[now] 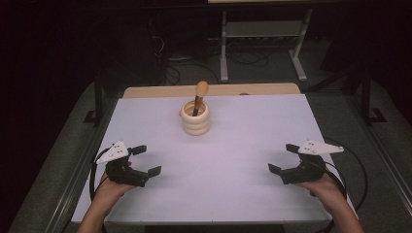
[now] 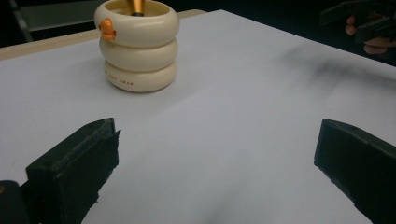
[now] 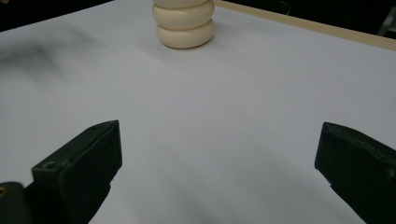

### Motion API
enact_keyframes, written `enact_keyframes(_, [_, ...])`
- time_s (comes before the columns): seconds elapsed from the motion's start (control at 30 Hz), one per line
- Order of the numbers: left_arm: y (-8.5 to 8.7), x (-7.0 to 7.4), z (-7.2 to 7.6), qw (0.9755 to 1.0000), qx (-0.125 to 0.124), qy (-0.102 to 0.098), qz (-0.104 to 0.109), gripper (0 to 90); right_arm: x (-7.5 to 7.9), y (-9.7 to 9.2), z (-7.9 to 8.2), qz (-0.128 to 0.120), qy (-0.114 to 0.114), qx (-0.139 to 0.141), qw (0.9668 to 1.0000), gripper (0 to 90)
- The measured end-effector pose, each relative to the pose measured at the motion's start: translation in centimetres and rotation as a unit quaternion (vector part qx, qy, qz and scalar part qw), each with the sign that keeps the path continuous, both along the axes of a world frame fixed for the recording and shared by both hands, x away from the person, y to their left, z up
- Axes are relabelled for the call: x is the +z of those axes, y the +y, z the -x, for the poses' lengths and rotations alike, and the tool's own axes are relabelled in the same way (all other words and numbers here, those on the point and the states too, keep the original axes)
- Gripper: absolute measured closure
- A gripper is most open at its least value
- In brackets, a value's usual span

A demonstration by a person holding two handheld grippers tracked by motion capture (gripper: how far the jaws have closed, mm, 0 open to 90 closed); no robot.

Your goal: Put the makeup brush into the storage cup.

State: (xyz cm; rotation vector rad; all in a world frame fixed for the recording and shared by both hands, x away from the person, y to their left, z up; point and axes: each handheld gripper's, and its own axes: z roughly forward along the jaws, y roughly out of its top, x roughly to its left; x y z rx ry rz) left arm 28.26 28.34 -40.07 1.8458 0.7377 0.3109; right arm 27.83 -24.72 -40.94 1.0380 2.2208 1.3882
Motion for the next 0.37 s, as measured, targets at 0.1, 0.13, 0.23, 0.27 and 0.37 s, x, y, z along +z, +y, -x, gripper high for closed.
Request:
enact_keyframes(0.1, [0.07, -0.13, -0.04, 1.0000, 0.000, 0.002, -0.003, 0.0, -0.05, -0.01, -0.02, 0.000, 0.002, 0.000, 1.0000, 0.1])
enact_keyframes(0.13, [0.07, -0.19, -0.07, 1.0000, -0.001, 0.002, -0.002, 0.0, -0.06, -0.01, -0.02, 0.000, 0.002, 0.000, 1.0000, 0.0])
enact_keyframes(0.23, [0.06, -0.31, -0.10, 1.0000, -0.001, 0.003, -0.004, 0.0, -0.07, -0.01, -0.03, -0.001, 0.002, 0.001, 1.0000, 0.0])
enact_keyframes(0.27, [0.03, -0.34, -0.11, 1.0000, -0.001, 0.004, -0.002, 0.0, -0.08, -0.01, -0.04, -0.001, 0.002, 0.001, 1.0000, 0.0])
enact_keyframes(0.37, [0.04, -0.42, -0.15, 1.0000, -0.002, 0.005, -0.005, 0.0, -0.08, 0.00, -0.03, 0.000, 0.002, 0.003, 1.0000, 0.0])
